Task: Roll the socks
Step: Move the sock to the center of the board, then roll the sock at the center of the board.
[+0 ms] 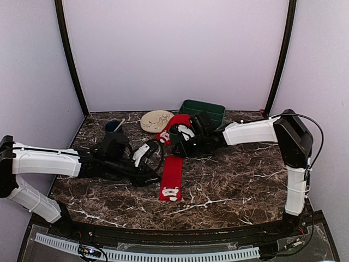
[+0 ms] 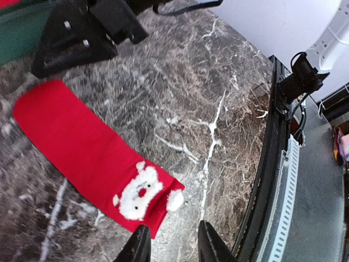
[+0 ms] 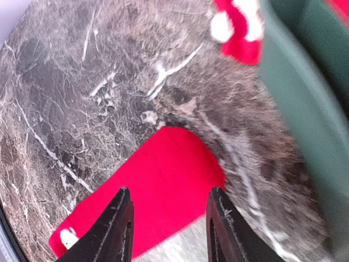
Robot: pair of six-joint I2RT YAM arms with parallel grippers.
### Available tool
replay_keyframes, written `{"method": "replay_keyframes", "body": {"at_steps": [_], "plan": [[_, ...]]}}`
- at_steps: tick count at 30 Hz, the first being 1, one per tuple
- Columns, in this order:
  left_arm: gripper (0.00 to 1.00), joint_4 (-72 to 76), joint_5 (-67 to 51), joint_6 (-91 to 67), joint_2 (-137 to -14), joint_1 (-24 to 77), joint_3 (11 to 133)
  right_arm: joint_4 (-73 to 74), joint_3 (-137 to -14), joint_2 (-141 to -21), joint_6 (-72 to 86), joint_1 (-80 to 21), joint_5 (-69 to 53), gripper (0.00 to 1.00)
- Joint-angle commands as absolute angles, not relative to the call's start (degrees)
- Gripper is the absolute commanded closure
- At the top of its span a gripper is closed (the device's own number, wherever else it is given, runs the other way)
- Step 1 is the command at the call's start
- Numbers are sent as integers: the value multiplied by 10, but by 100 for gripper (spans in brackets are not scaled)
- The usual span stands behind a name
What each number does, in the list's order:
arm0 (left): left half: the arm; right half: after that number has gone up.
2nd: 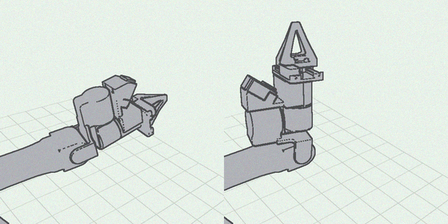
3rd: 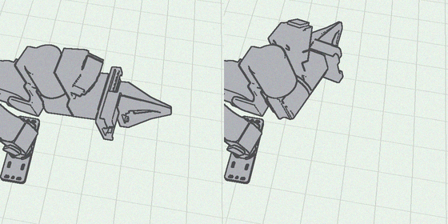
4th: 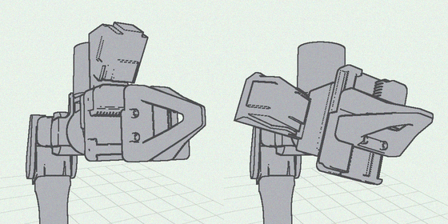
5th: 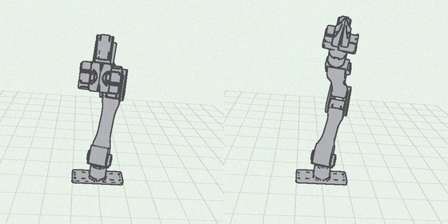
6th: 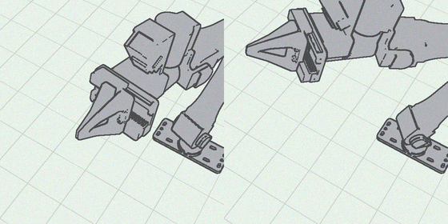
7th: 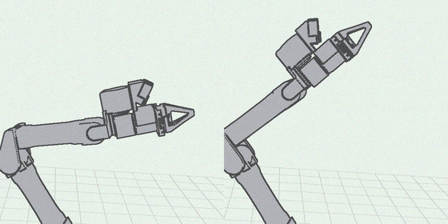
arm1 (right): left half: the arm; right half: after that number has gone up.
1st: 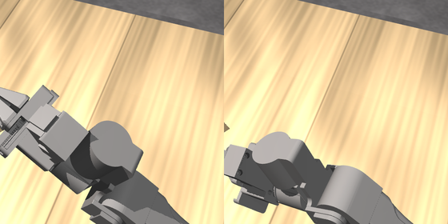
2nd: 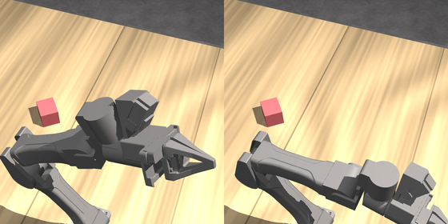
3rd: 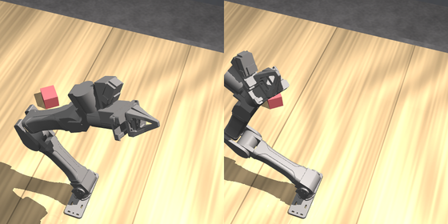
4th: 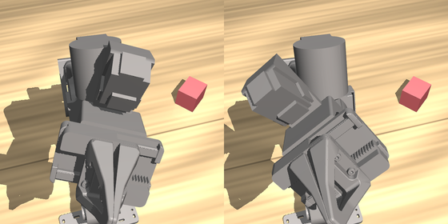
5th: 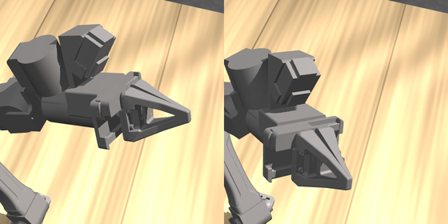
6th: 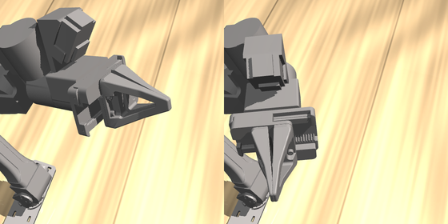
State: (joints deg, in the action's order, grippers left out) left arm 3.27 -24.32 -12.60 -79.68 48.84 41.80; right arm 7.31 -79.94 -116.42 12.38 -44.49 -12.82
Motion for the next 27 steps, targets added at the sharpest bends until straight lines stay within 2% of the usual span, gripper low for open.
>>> {"method": "replay_keyframes", "body": {"at_steps": [1,4,5,6,12,18,22,27], "plan": [[54,150,-167,-121,-678,491,364,-5,-735,-1092,115,-444,-57,56],[17,195,-94,-119,-605,491,325,-4,-708,-1051,89,-453,-11,56],[7,214,-81,-119,-584,491,314,-1,-701,-1038,77,-459,6,56],[3,229,-72,-115,-567,490,304,-4,-689,-1022,65,-466,26,56],[1,328,-49,-115,-523,489,274,-67,-594,-935,15,-500,93,59],[1,266,-43,-102,-578,488,322,-6,-588,-917,-19,-547,111,52],[7,204,17,-104,-597,488,336,86,-616,-928,-49,-583,107,49],[7,153,88,-131,-597,488,324,120,-600,-950,-82,-652,123,46]]}}
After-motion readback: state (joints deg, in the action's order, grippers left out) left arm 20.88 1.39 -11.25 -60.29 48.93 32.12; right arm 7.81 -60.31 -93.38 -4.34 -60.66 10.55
